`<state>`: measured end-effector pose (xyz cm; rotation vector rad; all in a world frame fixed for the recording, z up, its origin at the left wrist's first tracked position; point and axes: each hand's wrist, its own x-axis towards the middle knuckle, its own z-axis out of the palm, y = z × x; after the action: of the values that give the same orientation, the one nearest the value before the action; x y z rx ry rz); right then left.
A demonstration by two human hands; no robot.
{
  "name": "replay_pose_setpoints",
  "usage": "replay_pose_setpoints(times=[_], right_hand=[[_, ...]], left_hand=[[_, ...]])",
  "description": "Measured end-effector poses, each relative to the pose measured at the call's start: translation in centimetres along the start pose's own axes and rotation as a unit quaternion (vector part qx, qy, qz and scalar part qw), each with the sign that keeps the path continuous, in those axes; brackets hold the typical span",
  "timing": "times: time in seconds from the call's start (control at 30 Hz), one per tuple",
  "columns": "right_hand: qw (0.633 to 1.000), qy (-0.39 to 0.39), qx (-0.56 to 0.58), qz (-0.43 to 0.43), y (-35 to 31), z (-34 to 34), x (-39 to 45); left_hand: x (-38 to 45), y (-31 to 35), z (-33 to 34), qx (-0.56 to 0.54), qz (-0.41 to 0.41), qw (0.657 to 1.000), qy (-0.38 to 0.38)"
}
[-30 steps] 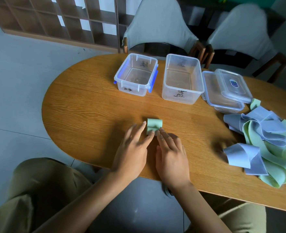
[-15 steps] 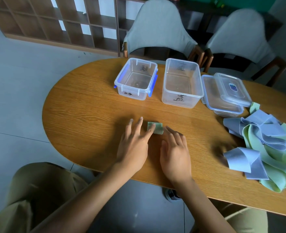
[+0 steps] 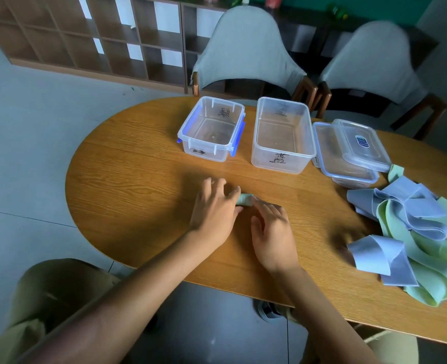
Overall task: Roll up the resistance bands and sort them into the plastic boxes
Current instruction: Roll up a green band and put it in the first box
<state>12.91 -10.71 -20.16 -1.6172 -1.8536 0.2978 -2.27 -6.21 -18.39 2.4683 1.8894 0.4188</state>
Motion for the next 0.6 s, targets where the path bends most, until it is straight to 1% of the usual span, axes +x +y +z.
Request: replay_pose_setpoints(times=[0.1, 0.23, 0.33, 0.4, 0.47, 0.53, 0.6], right_hand=[[0.999, -0.022, 0.020, 0.032, -0.5, -0.2, 0.8], [0.994, -0.038, 0.080, 0.070, -1.0, -0.3, 2.3], [0.972, -0.045, 0.178, 0.148, -1.5, -0.7, 3.1], [0.960, -0.044, 0.216, 0.174, -1.8, -0.9, 3.5], [0.955, -0.039, 0.240, 0.169, -2.2, -0.9, 3.5], [0.957, -0.039, 0.249, 0.142, -2.7, -1.0, 3.4], [0.969, -0.033, 0.225, 0.099, -2.9, -0.8, 3.1]], left_hand=[[1.4, -0.9, 0.1, -0.007, 0.046, 0.999, 0.027], [3.4, -2.2, 0.2, -0.021, 0.108, 0.994, -0.002], [4.4, -2.6, -0.1, -0.014, 0.149, 0.989, -0.015], [4.7, -2.6, -0.3, 0.000, 0.169, 0.985, -0.023], [4.8, -2.9, -0.2, 0.006, 0.172, 0.985, -0.026], [4.7, -3.2, -0.2, -0.012, 0.163, 0.986, -0.017], [3.9, -3.3, -0.5, -0.063, 0.119, 0.991, 0.006]])
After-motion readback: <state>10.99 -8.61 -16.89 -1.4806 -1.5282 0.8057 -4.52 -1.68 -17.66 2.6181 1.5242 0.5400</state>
